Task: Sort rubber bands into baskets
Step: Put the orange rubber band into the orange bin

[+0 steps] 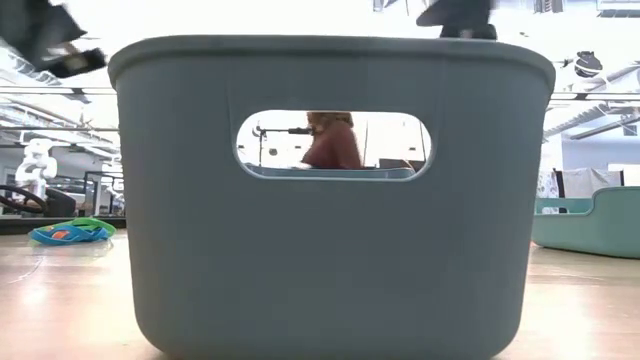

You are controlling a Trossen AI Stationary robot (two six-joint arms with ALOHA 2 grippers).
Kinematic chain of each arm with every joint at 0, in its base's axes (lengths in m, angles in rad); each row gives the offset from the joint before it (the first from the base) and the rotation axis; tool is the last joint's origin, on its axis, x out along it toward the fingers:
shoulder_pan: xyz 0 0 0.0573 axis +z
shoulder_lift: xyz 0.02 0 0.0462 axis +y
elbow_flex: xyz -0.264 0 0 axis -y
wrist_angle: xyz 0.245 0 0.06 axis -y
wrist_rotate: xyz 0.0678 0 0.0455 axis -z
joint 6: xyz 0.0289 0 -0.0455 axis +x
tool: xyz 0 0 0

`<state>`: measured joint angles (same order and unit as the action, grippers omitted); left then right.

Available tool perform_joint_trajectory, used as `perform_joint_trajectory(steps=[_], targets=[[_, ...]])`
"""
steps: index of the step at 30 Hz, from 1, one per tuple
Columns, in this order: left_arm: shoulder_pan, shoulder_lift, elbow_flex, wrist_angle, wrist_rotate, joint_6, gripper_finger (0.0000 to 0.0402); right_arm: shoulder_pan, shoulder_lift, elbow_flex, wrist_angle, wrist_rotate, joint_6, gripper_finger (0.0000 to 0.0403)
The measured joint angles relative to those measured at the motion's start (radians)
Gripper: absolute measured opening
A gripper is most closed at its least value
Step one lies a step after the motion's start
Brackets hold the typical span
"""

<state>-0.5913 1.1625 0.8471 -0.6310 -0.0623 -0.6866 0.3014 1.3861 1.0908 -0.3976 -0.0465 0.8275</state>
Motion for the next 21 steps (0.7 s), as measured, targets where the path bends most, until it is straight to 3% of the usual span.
perform_joint_trajectory(steps=[3,8,16,21], targets=[[0.026,0.016,0.0,0.162,-0.091,0.142,0.0105,0.072,0.0,0.0,-0.074,-0.013,0.118,0.0114],[0.12,0.089,0.0,0.399,-0.095,0.351,0.0105,0.201,0.0,0.0,-0.207,0.004,0.333,0.0114],[0.301,0.234,0.0,0.762,0.069,0.419,0.0105,0.387,0.025,0.0,-0.422,0.241,0.744,0.0114],[0.36,0.298,0.0,1.018,0.16,0.365,0.0105,0.448,0.108,0.0,-0.454,0.259,0.895,0.0114]])
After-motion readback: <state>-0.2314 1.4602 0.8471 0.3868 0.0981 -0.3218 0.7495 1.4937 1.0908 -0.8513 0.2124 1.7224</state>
